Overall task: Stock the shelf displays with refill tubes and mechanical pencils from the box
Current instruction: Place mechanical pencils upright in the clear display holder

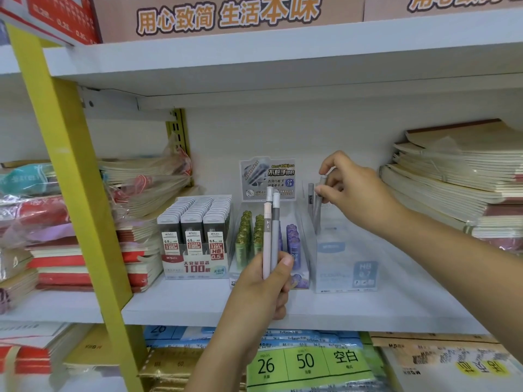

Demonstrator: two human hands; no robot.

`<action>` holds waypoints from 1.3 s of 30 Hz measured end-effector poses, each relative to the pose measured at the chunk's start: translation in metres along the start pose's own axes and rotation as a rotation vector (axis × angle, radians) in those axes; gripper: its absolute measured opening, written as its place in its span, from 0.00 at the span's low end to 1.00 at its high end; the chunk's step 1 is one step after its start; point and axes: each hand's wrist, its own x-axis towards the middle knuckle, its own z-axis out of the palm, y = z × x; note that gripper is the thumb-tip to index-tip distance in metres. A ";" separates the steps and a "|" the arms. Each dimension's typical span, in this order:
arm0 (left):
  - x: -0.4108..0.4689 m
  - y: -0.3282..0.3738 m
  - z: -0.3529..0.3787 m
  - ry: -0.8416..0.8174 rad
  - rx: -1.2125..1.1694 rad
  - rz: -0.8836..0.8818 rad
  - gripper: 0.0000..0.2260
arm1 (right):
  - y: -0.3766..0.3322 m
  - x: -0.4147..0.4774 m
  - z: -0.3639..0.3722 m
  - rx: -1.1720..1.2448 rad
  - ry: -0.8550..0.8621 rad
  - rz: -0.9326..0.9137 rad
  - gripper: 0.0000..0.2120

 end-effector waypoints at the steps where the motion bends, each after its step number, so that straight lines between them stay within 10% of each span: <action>1: 0.000 0.000 0.000 -0.002 -0.001 0.000 0.07 | 0.000 0.000 0.001 -0.003 -0.018 -0.001 0.12; 11: -0.003 0.003 0.000 -0.017 0.016 0.028 0.17 | -0.002 0.007 0.010 -0.094 -0.169 0.082 0.06; 15: -0.005 0.005 -0.001 -0.026 0.018 0.032 0.20 | -0.010 -0.001 0.003 -0.173 0.040 0.006 0.09; 23: -0.007 0.008 0.007 -0.078 0.032 0.038 0.07 | -0.059 -0.038 -0.003 0.635 -0.206 0.245 0.08; 30: -0.009 0.008 0.007 -0.025 0.040 0.054 0.12 | -0.055 -0.029 -0.015 0.845 0.076 0.355 0.06; 34: -0.007 0.008 0.005 -0.019 0.024 0.060 0.13 | -0.037 -0.015 -0.038 0.638 0.333 0.179 0.10; 39: -0.006 0.007 0.006 -0.042 0.010 0.055 0.11 | -0.016 -0.009 -0.033 0.230 0.095 0.159 0.11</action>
